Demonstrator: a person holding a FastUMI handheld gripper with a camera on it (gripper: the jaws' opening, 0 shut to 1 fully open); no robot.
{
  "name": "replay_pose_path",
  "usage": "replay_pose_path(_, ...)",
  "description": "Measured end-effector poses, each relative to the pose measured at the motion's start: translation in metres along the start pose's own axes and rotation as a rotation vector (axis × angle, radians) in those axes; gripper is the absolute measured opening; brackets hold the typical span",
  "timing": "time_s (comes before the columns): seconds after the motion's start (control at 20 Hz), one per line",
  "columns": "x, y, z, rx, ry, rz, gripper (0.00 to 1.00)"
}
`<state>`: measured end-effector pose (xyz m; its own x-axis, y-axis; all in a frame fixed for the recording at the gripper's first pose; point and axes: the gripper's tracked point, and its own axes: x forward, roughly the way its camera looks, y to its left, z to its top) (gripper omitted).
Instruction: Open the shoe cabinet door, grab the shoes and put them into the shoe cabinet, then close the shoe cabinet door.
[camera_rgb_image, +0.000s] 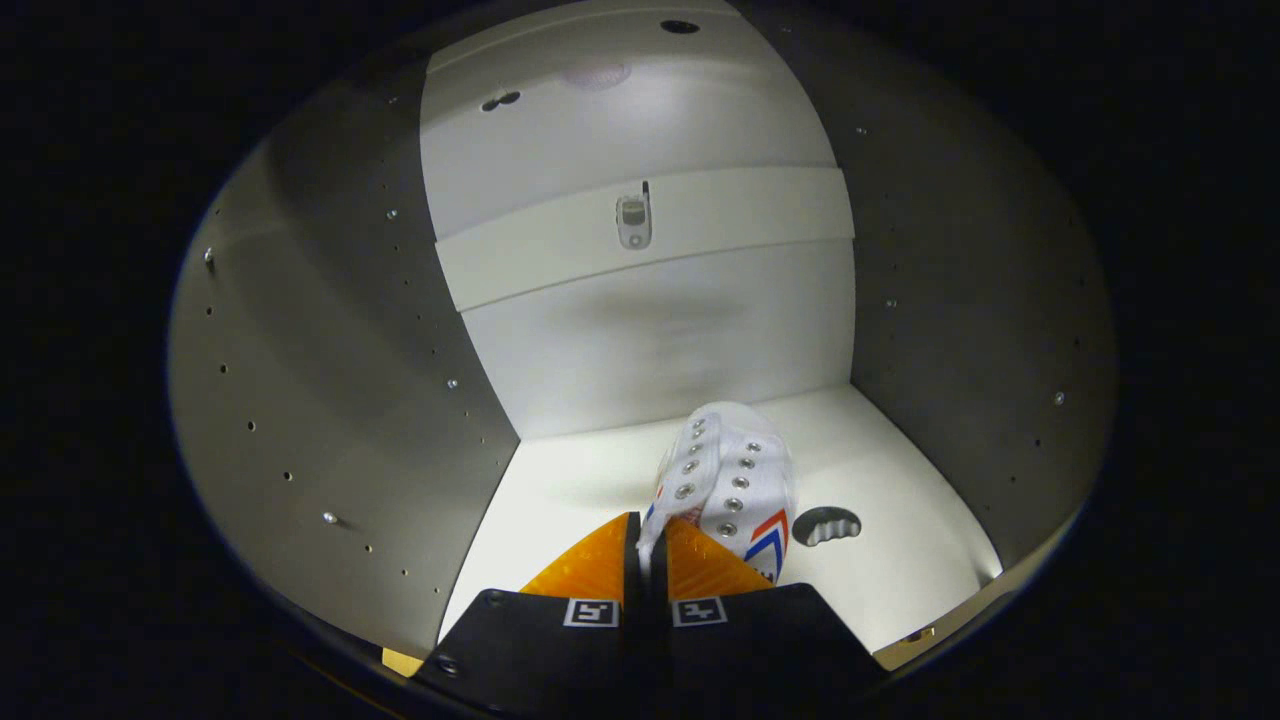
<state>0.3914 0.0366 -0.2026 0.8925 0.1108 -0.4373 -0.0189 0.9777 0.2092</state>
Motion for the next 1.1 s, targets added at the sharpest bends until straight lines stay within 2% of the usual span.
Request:
replay_pose_path(0.15, -0.003, 0.001, -0.001, -0.01, 0.003, -0.009, 0.06)
replay_pose_path(0.35, -0.014, -0.006, 0.013, 0.014, -0.035, -0.031, 0.22)
replay_pose_path(0.4, -0.019, -0.007, 0.018, 0.017, -0.051, -0.04, 0.32)
replay_pose_path(0.45, -0.024, -0.01, 0.021, 0.017, -0.065, -0.045, 0.37)
replay_pose_path(0.6, -0.042, -0.009, 0.027, -0.008, -0.095, -0.046, 0.8)
replay_pose_path(0.65, -0.049, -0.009, 0.029, -0.024, -0.11, -0.049, 0.85)
replay_pose_path(0.7, -0.058, -0.01, 0.032, -0.036, -0.131, -0.053, 0.94)
replay_pose_path(0.8, -0.076, -0.007, 0.035, -0.06, -0.169, -0.054, 0.97)
replay_pose_path(1.1, -0.162, 0.017, 0.044, -0.129, -0.281, -0.031, 0.98)
